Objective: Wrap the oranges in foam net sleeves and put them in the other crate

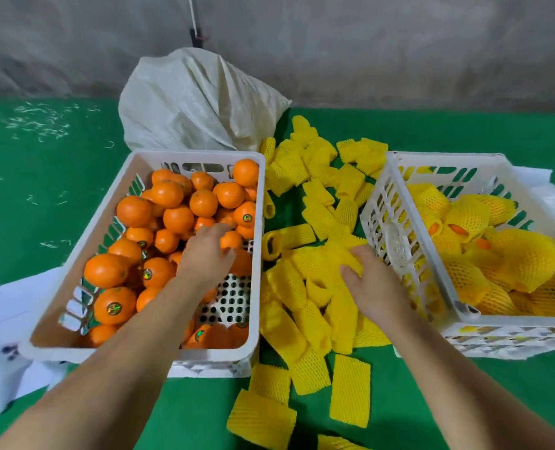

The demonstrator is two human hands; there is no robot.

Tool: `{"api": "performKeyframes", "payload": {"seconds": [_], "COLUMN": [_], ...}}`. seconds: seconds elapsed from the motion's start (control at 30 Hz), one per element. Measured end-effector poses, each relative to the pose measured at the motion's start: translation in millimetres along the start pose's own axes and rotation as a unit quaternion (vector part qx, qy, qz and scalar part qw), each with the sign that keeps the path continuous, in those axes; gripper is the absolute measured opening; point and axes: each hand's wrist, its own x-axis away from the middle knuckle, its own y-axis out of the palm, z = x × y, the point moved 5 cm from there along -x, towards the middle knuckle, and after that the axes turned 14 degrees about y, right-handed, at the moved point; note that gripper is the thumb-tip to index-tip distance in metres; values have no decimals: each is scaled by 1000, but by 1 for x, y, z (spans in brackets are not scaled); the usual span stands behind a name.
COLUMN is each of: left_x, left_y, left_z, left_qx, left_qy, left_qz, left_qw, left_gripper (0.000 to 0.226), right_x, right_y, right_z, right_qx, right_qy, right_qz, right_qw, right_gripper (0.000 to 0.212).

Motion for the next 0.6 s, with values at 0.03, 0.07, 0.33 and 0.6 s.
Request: {"api": "performKeyframes", "payload": {"seconds": [0.03, 0.07, 0.33, 0.6], "left_x": [-5, -9, -22, -29], "left_y": [12, 26, 99, 90], "left_z": [-8, -12, -24, -22], "left_qx": [-59, -116, -284, -308], "left_qy": [-12, -6, 14, 32], "left_qz": [-80, -154, -231, -173], "left_qw": [995, 981, 931, 935], "left_gripper": [64, 75, 86, 48], "right_x": [1, 4, 29, 35], "right_y": [3, 9, 42, 57], "right_z": [-14, -28, -69, -66], "right_qx": [-112, -215, -352, -347], "right_qy": [21, 51, 27, 76], "right_qz": [-14, -37, -58, -76], "right_qw": [993, 975, 934, 932], "right_gripper": [32, 32, 31, 30]}}
